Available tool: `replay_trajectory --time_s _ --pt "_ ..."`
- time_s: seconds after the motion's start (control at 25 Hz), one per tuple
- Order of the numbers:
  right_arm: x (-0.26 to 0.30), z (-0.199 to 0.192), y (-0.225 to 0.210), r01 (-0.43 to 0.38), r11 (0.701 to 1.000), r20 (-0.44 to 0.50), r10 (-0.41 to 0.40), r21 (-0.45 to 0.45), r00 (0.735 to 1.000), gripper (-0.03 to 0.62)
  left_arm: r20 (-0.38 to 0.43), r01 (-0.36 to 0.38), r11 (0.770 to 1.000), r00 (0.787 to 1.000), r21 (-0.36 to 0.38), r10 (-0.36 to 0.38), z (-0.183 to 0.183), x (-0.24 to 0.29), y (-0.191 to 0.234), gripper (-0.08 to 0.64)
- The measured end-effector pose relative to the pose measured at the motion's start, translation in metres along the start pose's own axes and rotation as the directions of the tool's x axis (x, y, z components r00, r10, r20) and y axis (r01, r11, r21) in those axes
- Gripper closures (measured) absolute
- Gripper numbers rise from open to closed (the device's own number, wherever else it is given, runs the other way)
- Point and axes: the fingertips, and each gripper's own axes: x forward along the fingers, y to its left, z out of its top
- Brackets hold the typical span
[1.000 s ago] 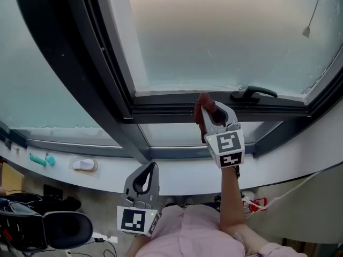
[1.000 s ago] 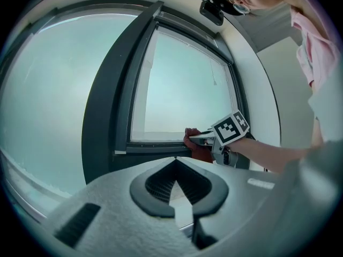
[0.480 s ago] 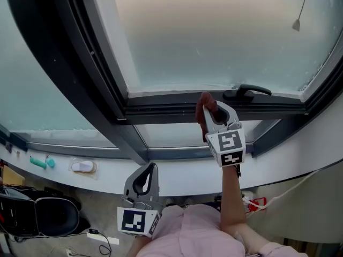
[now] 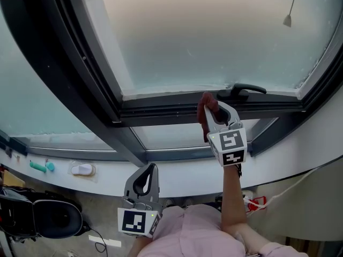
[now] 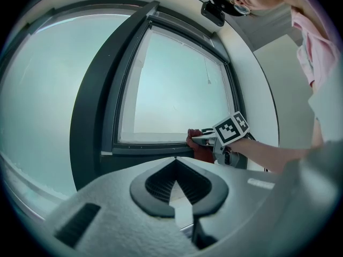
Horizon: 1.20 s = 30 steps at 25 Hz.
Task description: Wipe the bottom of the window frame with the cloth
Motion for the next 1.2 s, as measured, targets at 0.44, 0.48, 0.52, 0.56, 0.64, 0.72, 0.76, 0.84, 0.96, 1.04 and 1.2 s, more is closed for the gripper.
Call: replay_trajectory --time_s 0.44,0.48,0.52,0.56,0.64,0.72,0.76,0.84,0.96,1.04,1.2 --pt "-0.009 -0.009 -0.025 0.034 0.999 -0.007 -0.034 0.021 0.999 0.529 0.005 0.002 1.000 1.000 0.000 -0.002 0.001 0.005 -0.005 0.565" --pt "-0.010 -0.010 -0.027 0.036 0.999 -0.007 -0.036 0.023 0.999 0.529 0.005 0.003 1.000 1.000 0.000 -0.003 0.001 0.005 -0.005 0.565" --pt "-0.011 -0.011 -0.029 0.039 0.999 -0.006 -0.039 0.025 0.999 0.529 0.005 0.003 1.000 1.000 0.000 -0.003 0.001 0.006 -0.006 0.565" --pt "-0.012 -0.011 -0.031 0.042 0.999 -0.006 -0.042 0.026 0.999 0.529 0.004 0.005 1.000 1.000 0.001 -0.005 0.001 0.006 -0.007 0.565" --pt "-0.013 -0.012 -0.035 0.048 0.998 -0.006 -0.048 0.029 0.999 0.529 0.004 0.008 1.000 1.000 0.001 -0.008 0.001 0.008 -0.008 0.565" --pt "-0.015 -0.014 -0.039 0.054 0.998 -0.009 -0.053 0.030 0.999 0.529 0.004 0.014 1.000 1.000 0.001 -0.014 0.001 0.009 -0.010 0.565" --pt "-0.015 -0.014 -0.041 0.057 0.998 -0.011 -0.057 0.030 0.998 0.529 0.005 0.018 1.000 1.000 0.002 -0.018 0.002 0.010 -0.011 0.565" --pt "-0.017 -0.016 -0.045 0.065 0.997 -0.013 -0.064 0.031 0.998 0.529 0.007 0.024 1.000 1.000 0.003 -0.024 0.002 0.012 -0.013 0.565" --pt "-0.019 -0.018 -0.051 0.074 0.997 -0.013 -0.074 0.035 0.997 0.529 0.010 0.034 0.999 0.999 0.005 -0.034 0.003 0.015 -0.016 0.565" --pt "-0.021 -0.019 -0.055 0.081 0.996 -0.016 -0.081 0.037 0.997 0.529 0.010 0.043 0.999 0.999 0.006 -0.043 0.003 0.017 -0.019 0.565" --pt "-0.026 -0.022 -0.066 0.100 0.994 -0.020 -0.099 0.043 0.995 0.529 0.010 0.053 0.999 0.999 0.007 -0.053 0.004 0.020 -0.023 0.565"
